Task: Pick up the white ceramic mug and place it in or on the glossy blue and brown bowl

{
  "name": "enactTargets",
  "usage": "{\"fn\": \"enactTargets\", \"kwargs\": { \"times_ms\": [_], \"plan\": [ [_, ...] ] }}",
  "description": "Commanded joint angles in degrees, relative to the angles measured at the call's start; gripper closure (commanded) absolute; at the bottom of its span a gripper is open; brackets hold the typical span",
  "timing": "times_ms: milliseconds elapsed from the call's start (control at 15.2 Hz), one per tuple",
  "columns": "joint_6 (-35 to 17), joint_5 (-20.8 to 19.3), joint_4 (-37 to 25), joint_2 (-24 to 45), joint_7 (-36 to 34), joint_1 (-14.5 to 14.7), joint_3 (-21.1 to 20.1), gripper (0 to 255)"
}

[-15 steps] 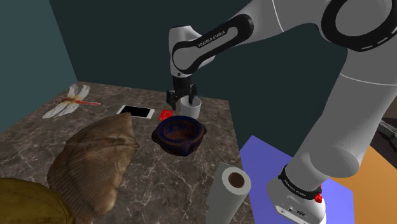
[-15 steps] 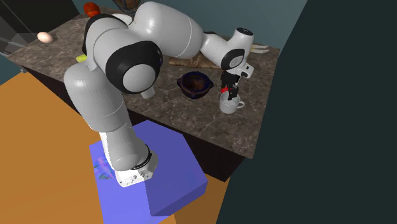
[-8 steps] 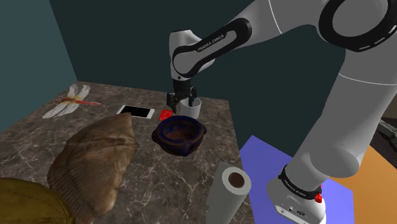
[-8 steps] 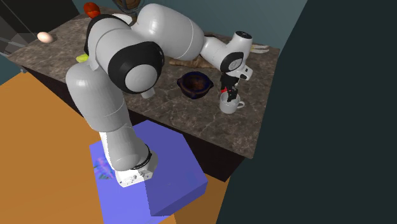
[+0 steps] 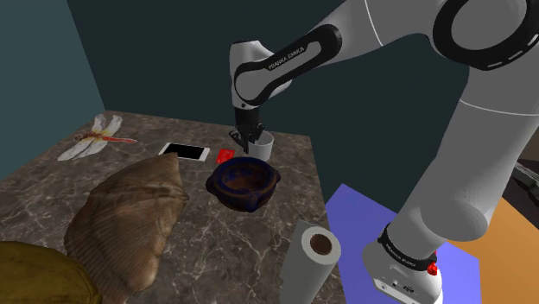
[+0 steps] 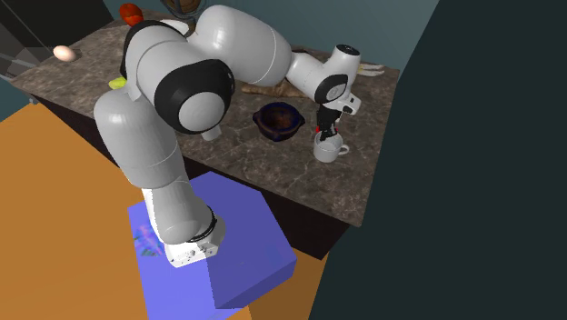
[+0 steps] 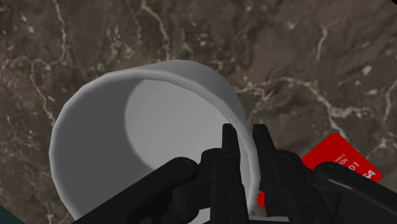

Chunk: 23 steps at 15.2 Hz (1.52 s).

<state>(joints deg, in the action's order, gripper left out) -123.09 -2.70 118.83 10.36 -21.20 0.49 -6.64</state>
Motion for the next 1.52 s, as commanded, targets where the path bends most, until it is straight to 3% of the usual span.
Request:
{"fn": "enactTargets", "kwargs": {
  "times_ms": [0, 198, 1452],
  "plan": [
    [0.0, 0.0, 0.01, 0.0, 0.0, 0.0, 0.0, 255],
    [0.0, 0.0, 0.01, 0.01, 0.0, 0.0, 0.0, 255],
    [13.58, 1.04, -7.52, -6.12, 0.89, -0.13, -0.15, 255]
  ]
}}
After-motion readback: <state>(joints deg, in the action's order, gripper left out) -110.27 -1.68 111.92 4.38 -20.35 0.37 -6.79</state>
